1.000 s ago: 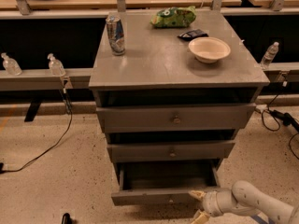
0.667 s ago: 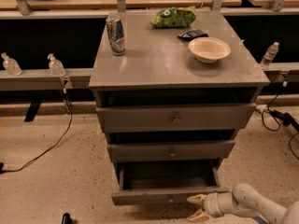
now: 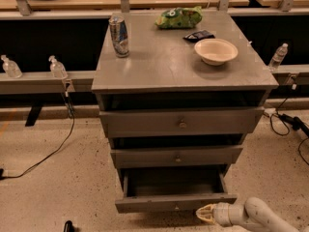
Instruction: Close bottom drawer
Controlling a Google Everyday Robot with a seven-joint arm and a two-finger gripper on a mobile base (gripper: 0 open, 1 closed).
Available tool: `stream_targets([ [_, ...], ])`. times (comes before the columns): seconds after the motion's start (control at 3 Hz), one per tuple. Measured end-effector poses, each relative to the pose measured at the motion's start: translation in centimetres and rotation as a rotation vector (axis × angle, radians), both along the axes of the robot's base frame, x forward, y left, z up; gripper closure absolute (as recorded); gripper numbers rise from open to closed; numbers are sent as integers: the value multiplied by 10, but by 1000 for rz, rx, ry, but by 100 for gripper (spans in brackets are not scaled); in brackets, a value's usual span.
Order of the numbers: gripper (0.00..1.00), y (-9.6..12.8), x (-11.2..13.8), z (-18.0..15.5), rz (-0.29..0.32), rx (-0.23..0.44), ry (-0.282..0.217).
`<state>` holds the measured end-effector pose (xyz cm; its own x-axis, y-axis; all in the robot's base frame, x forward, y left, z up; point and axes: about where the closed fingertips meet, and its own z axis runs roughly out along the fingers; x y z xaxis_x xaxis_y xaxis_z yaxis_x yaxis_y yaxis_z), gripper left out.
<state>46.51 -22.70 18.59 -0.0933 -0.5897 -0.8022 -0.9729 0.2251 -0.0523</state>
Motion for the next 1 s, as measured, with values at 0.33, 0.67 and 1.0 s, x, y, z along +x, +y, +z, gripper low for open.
stream_targets([
  [0.33, 100, -1, 2, -2, -7, -8, -1],
  [0.67, 100, -1, 9, -11, -79, 6, -43],
  [1.0, 100, 5, 21, -25, -187, 99, -145],
])
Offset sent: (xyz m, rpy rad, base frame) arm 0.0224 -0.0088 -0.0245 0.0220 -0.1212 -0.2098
